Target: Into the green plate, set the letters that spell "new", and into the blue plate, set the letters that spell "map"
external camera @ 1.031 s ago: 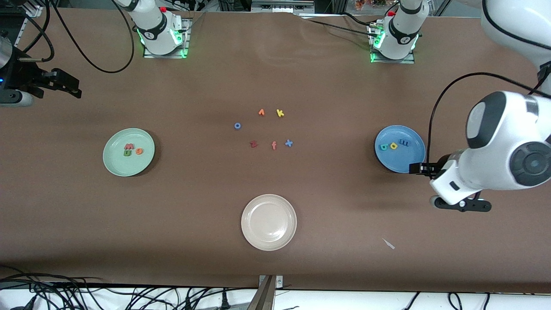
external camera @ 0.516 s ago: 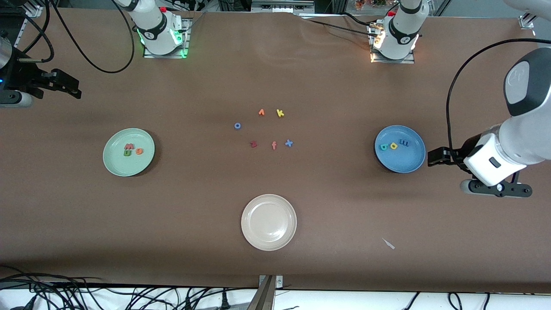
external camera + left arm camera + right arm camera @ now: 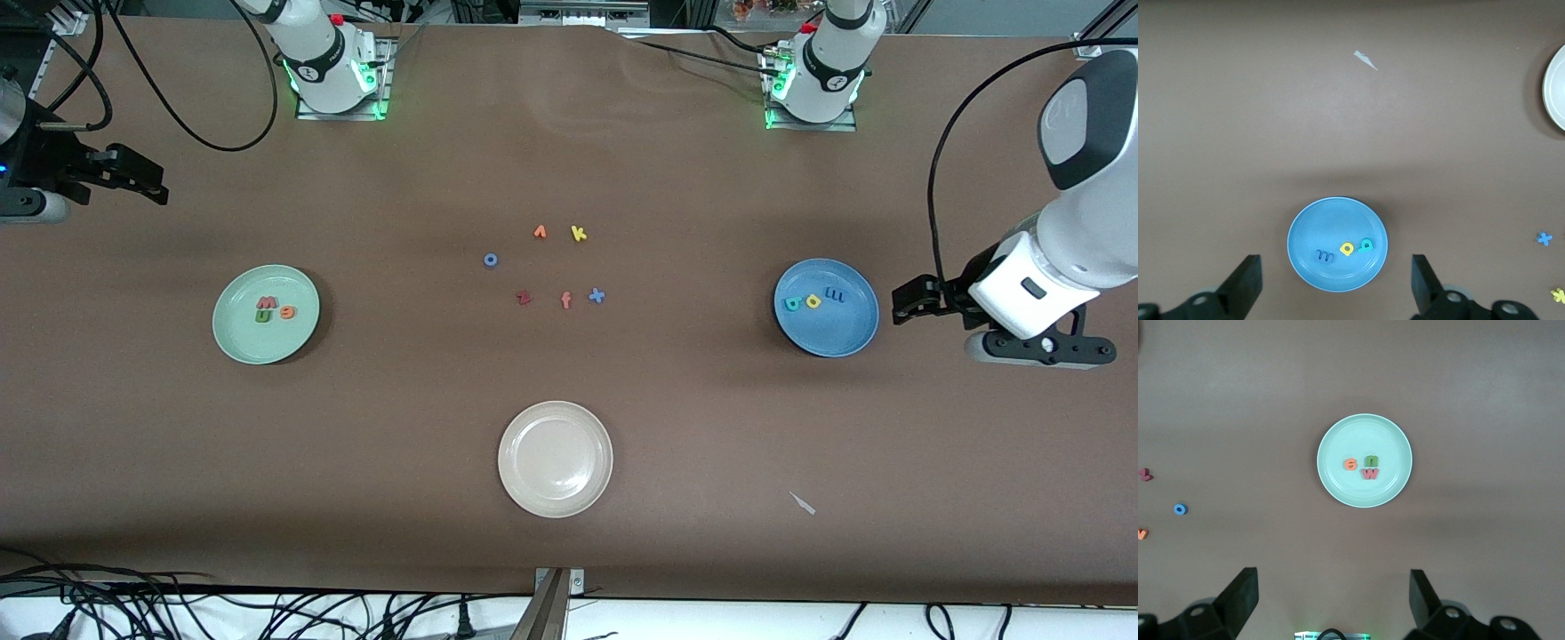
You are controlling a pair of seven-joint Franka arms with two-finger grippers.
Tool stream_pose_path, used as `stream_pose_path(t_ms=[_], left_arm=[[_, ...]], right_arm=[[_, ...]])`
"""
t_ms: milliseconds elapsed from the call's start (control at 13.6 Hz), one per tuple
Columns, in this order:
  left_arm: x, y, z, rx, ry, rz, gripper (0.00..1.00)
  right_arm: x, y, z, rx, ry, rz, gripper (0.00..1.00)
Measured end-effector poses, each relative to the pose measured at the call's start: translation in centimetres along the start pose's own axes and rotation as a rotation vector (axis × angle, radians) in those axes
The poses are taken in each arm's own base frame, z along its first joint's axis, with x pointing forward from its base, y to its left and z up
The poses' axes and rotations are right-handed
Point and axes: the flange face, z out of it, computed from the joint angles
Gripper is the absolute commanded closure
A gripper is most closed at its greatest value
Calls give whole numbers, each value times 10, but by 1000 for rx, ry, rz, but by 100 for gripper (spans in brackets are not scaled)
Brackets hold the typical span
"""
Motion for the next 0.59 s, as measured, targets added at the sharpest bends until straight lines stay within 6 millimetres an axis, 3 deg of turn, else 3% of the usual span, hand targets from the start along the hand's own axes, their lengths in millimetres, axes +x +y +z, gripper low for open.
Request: stream_pose_path(t_ms=[368, 589], left_arm=[[0, -6, 5, 1, -9, -10, 0], [0, -23, 3, 1, -5, -32, 0]], right_arm=[[0, 0, 0, 0, 0, 0, 0], [0, 0, 0, 0, -1, 1, 0]])
